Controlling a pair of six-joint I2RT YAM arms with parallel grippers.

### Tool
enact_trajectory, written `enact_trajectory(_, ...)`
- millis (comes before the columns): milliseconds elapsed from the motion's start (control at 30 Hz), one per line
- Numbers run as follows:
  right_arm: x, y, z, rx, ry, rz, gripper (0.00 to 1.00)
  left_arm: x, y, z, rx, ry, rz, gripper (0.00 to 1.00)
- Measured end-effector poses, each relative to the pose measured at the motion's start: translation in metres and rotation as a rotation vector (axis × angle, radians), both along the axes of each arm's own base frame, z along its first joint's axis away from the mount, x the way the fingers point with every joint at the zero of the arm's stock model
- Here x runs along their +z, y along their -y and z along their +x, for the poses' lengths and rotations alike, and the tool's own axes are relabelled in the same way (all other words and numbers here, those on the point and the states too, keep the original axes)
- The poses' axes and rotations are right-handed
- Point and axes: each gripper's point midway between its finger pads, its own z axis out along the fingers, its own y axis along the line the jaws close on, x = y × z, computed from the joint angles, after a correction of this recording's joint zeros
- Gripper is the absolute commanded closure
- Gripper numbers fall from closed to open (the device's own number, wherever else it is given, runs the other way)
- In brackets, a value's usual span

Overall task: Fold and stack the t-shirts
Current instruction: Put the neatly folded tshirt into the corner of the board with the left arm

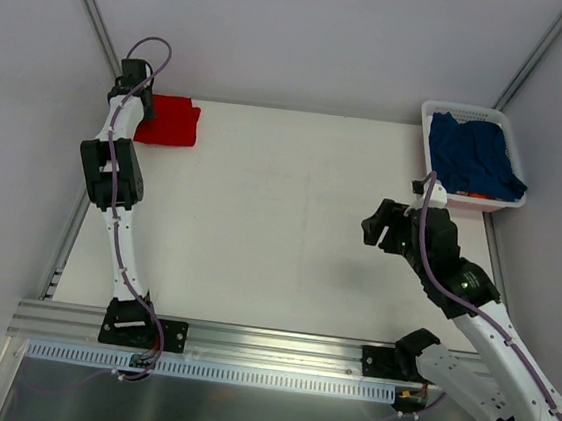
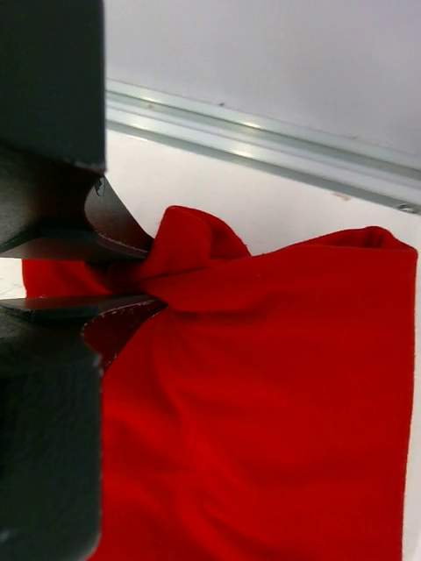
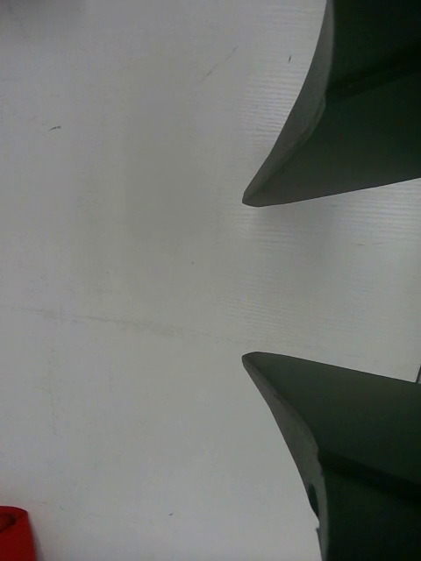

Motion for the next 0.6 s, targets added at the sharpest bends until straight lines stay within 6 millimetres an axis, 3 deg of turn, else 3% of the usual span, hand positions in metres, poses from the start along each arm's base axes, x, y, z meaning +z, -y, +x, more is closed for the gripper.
enact_trajectory(200,0.001,-0.001,0.002,-0.001,0.007,0.004,0.29,-0.001,-0.002,0.017,-0.033,0.034,0.006,1.0)
enact_trajectory(467,-0.001,-0.003,0.006,-0.001,0.0,-0.001,0.29,-0.012,-0.003,0.017,-0.062,0.017,-0.006,0.99)
enact_trajectory(600,-0.002,-0.004,0.006,-0.001,-0.001,-0.001,0.29,-0.012,-0.005,0.017,-0.064,0.02,-0.012,0.75)
